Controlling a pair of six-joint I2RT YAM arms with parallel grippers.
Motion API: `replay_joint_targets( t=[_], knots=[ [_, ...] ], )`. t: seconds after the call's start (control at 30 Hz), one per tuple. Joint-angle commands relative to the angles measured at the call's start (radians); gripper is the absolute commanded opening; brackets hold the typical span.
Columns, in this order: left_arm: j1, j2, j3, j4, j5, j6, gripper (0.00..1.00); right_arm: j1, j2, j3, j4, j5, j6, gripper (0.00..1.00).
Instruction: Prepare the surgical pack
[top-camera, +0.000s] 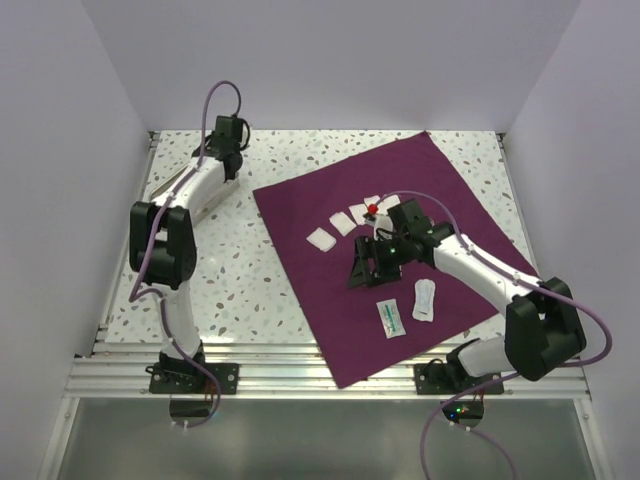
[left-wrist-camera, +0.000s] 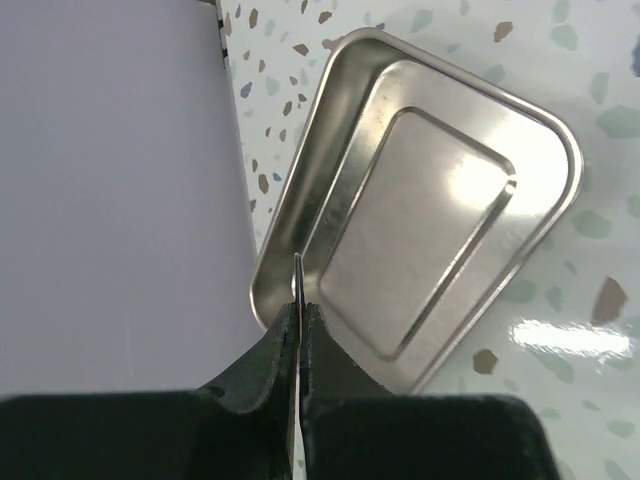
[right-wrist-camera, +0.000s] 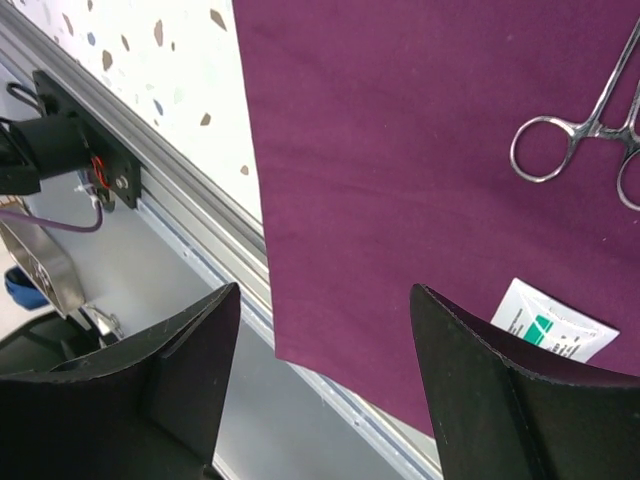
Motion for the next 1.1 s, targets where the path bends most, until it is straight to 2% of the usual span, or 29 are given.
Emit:
replay_joint_targets(
  t=[0.0, 0.33, 0.43, 0.5, 0.53, 0.6, 0.73, 0.83, 1.0, 1.07],
  knots=[
    [0.042, 0.08, 0.056, 0.081, -0.043, 0.125, 0.0, -0.025, -0.004, 0.005, 0.061, -0.001, 0.007, 0.72],
    [0.122, 0.15, 0.032, 0.087, 0.06, 0.077, 0.0, -0.113, 0.105, 0.161, -0.036, -0.038, -0.008, 0.72],
    [0.143, 0.154, 0.029, 0.083, 0.09, 0.057, 0.02, -0.113, 0.134, 0.186, -0.051, -0.001, -0.014, 0.72],
    [0.165, 0.153, 0.04, 0.057, 0.124, 0.011, 0.06, -0.113, 0.162, 0.223, -0.085, 0.066, -0.015, 0.72],
    [0.166, 0.153, 0.038, 0.052, 0.13, 0.007, 0.13, -0.116, 0.189, 0.258, -0.096, 0.077, -0.02, 0.72],
    [0.171, 0.142, 0.014, 0.055, 0.141, 0.007, 0.16, -0.114, 0.212, 0.29, -0.12, 0.106, -0.026, 0.72],
    [0.176, 0.133, -0.019, 0.055, 0.147, -0.016, 0.34, -0.114, 0.251, 0.349, -0.146, 0.133, -0.029, 0.72],
    [0.177, 0.127, -0.023, 0.046, 0.144, -0.055, 0.42, -0.114, 0.283, 0.379, -0.18, 0.209, -0.048, 0.71],
    [0.177, 0.079, -0.011, -0.018, 0.179, -0.151, 0.51, -0.104, 0.349, 0.407, -0.203, 0.284, -0.1, 0.65],
    [0.177, 0.019, -0.006, -0.063, 0.238, -0.254, 0.52, -0.087, 0.381, 0.428, -0.22, 0.309, -0.127, 0.63]
  ],
)
